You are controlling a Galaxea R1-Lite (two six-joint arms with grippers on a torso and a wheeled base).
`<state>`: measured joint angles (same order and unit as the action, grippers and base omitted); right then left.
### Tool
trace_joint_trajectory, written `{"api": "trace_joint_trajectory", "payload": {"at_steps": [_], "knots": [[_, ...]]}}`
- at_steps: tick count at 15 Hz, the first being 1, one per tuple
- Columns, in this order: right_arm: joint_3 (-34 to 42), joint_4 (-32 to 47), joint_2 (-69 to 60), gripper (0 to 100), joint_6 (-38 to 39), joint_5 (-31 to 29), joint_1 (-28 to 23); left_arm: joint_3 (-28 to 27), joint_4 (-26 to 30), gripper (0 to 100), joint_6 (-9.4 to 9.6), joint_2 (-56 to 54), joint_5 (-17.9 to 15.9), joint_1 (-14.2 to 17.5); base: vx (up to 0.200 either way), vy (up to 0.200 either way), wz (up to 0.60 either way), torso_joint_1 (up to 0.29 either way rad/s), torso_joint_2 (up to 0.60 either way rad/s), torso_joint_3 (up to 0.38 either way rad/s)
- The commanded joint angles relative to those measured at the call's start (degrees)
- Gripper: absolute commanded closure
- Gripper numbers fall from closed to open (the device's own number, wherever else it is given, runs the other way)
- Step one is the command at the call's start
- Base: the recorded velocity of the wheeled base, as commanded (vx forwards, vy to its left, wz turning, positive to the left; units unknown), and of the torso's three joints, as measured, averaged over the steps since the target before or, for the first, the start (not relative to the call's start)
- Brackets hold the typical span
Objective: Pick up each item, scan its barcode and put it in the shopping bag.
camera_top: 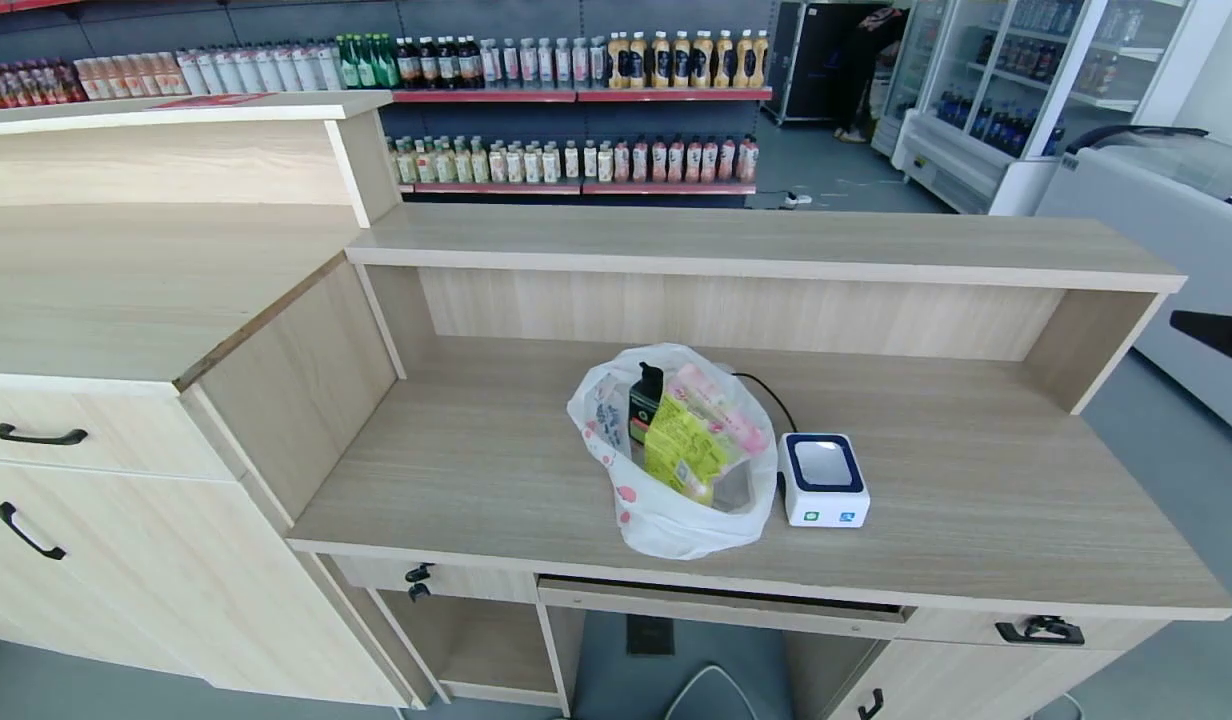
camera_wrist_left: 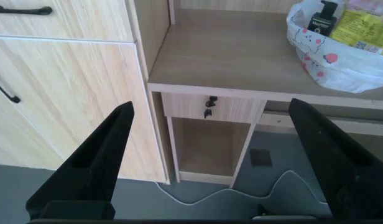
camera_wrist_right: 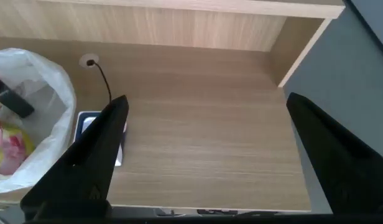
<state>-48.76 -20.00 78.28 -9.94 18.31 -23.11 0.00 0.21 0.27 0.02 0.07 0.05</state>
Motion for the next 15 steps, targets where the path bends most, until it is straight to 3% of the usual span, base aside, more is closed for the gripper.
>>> {"api": "trace_joint_trajectory", "payload": {"at_steps": [1,3,5,9,11,15], "knots": [[11.9,-6.5,-6.7,0,1.7,-0.1,-0.2,0.0,0.0,0,0.00,0.0,0.0,0.0,0.000,0.000,0.00,0.000,0.00,0.000],[23.4,-11.2,-15.8,0,4.0,-1.5,0.8,0.0,0.0,0,0.00,0.0,0.0,0.0,0.000,0.000,0.00,0.000,0.00,0.000],[32.2,-10.5,-27.6,0,4.7,-7.7,3.8,0.0,0.0,0,0.00,0.0,0.0,0.0,0.000,0.000,0.00,0.000,0.00,0.000],[45.2,-6.9,-48.7,0,7.6,-21.6,15.9,0.0,0.0,0,0.00,0.0,0.0,0.0,0.000,0.000,0.00,0.000,0.00,0.000],[48.8,-3.3,-57.1,0,7.7,-21.4,16.9,0.0,0.0,0,0.00,0.0,0.0,0.0,0.000,0.000,0.00,0.000,0.00,0.000],[48.8,7.1,-67.9,0,9.2,-19.5,20.8,0.0,0.0,0,0.00,0.0,0.0,0.0,0.000,0.000,0.00,0.000,0.00,0.000]]}}
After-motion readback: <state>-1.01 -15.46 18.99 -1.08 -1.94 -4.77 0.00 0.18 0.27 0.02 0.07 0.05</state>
